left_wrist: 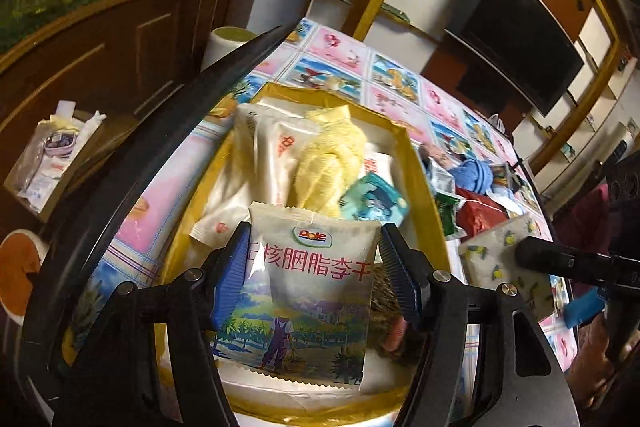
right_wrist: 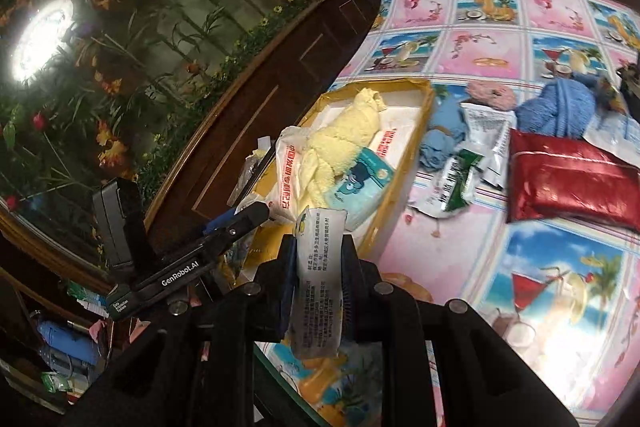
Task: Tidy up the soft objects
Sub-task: 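Carry the white Dole packet and lemon-print tissue pack into the tray and release both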
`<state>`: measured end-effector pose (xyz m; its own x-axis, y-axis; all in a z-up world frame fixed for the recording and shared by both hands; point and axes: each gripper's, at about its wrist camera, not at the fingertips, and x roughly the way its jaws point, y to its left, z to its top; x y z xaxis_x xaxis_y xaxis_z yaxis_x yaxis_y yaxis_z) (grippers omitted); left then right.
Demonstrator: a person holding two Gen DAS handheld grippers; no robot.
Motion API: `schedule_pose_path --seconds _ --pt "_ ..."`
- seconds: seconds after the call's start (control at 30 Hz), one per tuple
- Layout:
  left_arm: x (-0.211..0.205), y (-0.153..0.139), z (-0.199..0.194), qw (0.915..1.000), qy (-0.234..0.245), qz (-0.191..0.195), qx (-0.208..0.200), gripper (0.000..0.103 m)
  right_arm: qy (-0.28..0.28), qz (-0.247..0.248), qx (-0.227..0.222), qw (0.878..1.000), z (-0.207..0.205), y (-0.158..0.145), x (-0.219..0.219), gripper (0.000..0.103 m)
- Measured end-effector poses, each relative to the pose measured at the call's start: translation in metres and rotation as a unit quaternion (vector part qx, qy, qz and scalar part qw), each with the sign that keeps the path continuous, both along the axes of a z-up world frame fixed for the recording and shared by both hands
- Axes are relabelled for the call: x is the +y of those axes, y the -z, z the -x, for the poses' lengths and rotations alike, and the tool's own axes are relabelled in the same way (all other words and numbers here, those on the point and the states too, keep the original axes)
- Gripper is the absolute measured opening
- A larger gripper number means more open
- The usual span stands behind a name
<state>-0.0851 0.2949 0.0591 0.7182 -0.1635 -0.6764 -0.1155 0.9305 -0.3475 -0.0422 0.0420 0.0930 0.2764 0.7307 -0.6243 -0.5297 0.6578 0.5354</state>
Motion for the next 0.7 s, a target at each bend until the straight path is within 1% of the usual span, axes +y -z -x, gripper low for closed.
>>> schedule_pose_path --seconds 0.07,0.2,0.27,0.37,0.47,0.53,0.6,0.7 --pt "0.001 0.005 0.000 1.0000 0.002 0.006 0.002 0.065 -0.007 0.009 0.000 1.000 -0.006 0.002 0.018 0.019" --pt "0.005 0.008 0.001 1.0000 0.001 0.008 0.002 0.065 -0.019 0.002 0.019 1.000 -0.016 0.006 0.044 0.019" --pt "0.009 0.008 0.003 0.9999 -0.007 0.012 -0.001 0.066 -0.017 0.007 0.014 1.000 -0.021 0.007 0.055 0.019" --pt "0.015 0.009 0.003 0.9997 -0.011 0.018 -0.008 0.068 -0.006 0.028 -0.007 1.000 -0.028 0.009 0.067 0.020" --pt "0.020 0.010 0.003 0.9995 -0.014 0.027 -0.011 0.068 -0.003 0.032 0.002 0.999 -0.037 0.018 0.072 0.023" --pt "0.024 0.009 0.005 0.9990 -0.018 0.038 -0.017 0.068 0.013 0.035 0.005 0.999 -0.041 0.022 0.073 0.024" --pt "0.028 0.006 0.008 0.9982 -0.022 0.049 -0.025 0.068 0.023 0.044 0.000 0.999 -0.042 0.024 0.070 0.026" --pt "0.030 0.001 0.013 0.9977 -0.031 0.051 -0.031 0.068 0.036 0.048 -0.012 0.998 -0.042 0.021 0.066 0.030"
